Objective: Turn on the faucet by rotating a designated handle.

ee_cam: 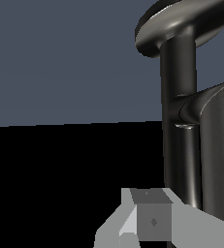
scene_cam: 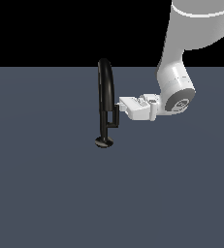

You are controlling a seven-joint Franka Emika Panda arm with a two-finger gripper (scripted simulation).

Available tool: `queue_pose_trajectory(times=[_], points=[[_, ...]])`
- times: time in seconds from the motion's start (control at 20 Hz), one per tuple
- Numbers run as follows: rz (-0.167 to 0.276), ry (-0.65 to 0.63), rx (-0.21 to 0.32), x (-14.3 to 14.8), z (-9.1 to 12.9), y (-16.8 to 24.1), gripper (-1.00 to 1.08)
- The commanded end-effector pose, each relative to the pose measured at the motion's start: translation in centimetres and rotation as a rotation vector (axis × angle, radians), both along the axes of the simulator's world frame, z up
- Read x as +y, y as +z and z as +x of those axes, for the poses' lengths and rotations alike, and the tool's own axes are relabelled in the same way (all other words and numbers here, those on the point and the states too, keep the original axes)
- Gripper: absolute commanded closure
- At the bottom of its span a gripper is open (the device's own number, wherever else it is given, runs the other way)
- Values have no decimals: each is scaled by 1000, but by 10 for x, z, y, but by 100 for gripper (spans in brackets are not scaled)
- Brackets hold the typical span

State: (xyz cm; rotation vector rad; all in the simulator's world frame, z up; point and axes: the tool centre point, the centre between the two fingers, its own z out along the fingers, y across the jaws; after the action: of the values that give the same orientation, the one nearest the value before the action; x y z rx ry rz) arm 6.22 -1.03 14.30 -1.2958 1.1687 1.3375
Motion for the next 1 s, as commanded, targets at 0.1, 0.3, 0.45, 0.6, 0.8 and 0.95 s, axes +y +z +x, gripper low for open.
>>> queue_pose_trajectory(times=[0.1, 0.3, 0.45, 0.6, 0.8, 0.95], points=[[0, 0, 0, -1, -9, 4, 108], [0, 0, 0, -3, -19, 7, 108], [0, 0, 0, -4, -26, 10, 108], [0, 0, 0, -5, -33, 13, 108], [0, 0, 0, -6, -43, 16, 108], [-3, -4, -6, -6, -42, 15, 108]])
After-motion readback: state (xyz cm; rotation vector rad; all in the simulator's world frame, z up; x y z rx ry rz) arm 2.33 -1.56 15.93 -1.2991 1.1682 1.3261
